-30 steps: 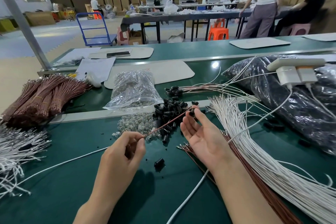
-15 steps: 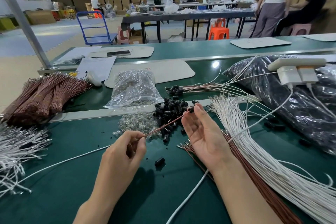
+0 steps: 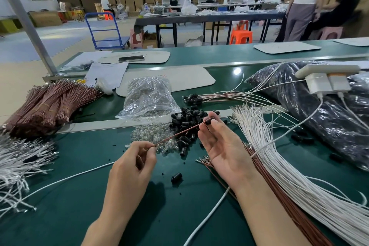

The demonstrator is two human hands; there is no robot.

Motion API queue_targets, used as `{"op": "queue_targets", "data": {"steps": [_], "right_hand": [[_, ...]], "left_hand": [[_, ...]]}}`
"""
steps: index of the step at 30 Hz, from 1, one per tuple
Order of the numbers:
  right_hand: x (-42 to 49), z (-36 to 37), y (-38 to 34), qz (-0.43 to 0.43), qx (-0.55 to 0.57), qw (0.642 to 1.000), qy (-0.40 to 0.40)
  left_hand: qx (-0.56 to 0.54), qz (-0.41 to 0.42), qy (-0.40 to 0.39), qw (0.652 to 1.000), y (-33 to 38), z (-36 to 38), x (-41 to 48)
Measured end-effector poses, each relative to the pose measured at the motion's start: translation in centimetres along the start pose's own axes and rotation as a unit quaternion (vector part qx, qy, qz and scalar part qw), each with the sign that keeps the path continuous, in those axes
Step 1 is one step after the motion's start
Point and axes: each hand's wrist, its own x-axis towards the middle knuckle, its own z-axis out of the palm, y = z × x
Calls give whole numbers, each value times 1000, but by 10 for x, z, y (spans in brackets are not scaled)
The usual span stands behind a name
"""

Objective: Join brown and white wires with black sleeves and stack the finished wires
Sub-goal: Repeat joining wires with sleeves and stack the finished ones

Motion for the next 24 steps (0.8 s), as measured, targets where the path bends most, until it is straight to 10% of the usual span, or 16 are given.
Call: {"op": "queue_targets", "data": {"steps": [24], "right_hand": [[-7,11,42,-21,-308,947,-93]], "left_hand": [[-15,28,-13,999,2,1,1]]}}
